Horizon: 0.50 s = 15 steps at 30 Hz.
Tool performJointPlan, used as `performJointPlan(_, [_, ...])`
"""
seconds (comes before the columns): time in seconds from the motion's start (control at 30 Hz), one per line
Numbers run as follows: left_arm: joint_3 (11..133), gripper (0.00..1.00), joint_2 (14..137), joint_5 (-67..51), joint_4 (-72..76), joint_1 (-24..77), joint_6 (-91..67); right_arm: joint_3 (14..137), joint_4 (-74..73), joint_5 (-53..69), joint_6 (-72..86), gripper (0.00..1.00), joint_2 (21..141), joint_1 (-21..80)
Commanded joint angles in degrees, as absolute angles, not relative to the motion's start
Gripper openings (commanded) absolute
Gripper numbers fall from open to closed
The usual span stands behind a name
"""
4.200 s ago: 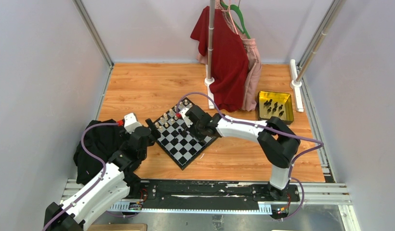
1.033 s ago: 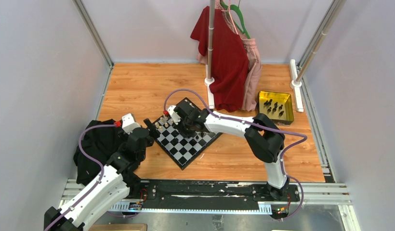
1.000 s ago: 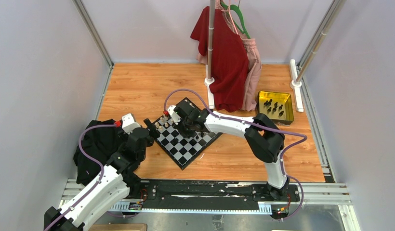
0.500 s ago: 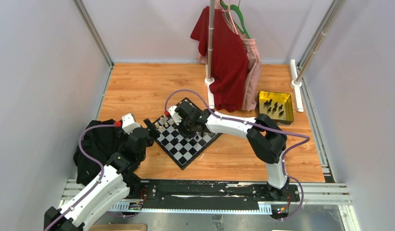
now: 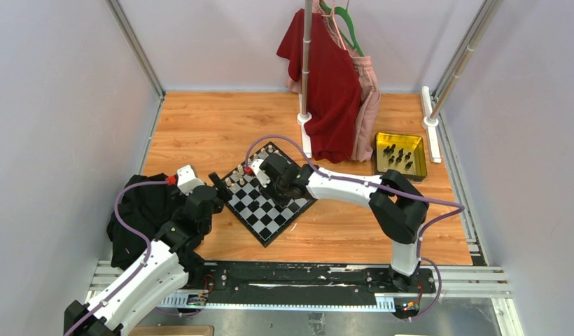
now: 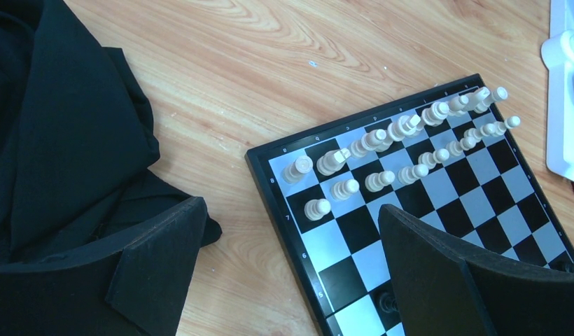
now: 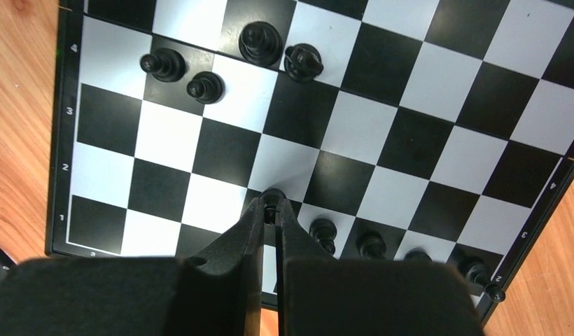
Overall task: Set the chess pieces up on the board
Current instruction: Pick up the chess piece from the chessboard, then place the chess piece on the chessboard.
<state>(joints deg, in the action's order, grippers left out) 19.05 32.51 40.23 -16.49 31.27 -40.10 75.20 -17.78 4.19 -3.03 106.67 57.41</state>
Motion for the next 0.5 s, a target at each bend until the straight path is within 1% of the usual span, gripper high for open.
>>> performJointPlan(0.0, [18.92,1.00,32.77,42.11,-16.43,31.64,-41.04,73.10,-19.27,2.20,-2.00,0.00,104.28,58.48])
performJointPlan(0.47, [18.38,1.00,32.93,41.49,-16.24,31.64,-41.31,71.72,-19.60,1.14,-1.32,0.00,103.18,58.93])
